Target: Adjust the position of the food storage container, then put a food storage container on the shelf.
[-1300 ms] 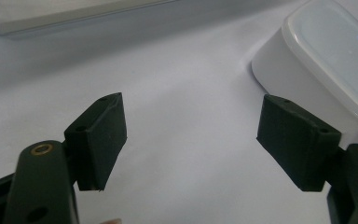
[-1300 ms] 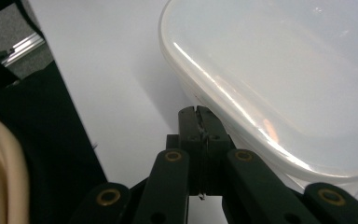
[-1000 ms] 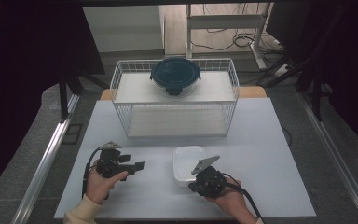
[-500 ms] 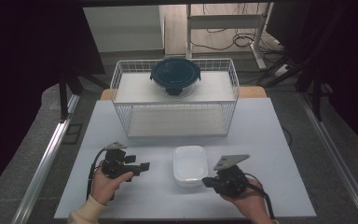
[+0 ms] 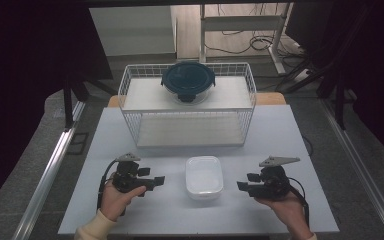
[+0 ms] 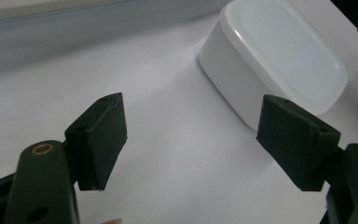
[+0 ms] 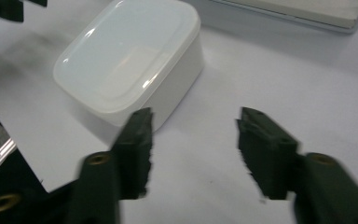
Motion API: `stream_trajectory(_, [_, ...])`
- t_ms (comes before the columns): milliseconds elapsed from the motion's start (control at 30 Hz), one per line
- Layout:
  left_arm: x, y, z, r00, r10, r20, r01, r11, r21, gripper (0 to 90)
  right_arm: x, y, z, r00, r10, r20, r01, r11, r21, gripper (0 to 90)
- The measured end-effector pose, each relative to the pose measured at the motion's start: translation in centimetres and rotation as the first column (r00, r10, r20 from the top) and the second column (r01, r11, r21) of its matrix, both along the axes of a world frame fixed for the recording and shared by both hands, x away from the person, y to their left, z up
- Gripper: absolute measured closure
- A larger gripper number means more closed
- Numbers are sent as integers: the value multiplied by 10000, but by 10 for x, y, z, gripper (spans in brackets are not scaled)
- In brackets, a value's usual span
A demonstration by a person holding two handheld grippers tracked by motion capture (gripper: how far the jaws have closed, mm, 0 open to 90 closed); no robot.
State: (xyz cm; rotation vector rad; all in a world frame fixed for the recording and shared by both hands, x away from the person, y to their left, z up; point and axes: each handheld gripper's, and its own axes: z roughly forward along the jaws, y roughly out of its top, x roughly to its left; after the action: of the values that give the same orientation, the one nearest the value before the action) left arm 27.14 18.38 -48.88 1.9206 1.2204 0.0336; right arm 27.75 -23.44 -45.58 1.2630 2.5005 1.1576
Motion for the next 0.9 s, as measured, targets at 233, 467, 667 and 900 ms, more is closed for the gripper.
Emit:
stream_trajectory(233, [-1, -2, 0, 10000, -69, -14, 69, 9999, -76, 235, 3, 2, -8, 9992, -370, -175, 375, 9989, 273, 274])
stream_trajectory(467, [-3, -8, 2, 9998, -214, -3, 214, 9997, -106, 234, 6, -3, -14, 9970, -615, -467, 649, 9951, 740, 241])
stream_trajectory(667, [3, -12, 20, 9997, -160, 167, 165, 9995, -272, 234, 14, -1, -1, 9968, -676, -430, 718, 9919, 1049, 261])
stream_trajectory(900, [16, -18, 29, 9989, 248, -397, -273, 9975, -652, 233, 31, 7, 3, 9946, -783, -688, 850, 9913, 1005, 277])
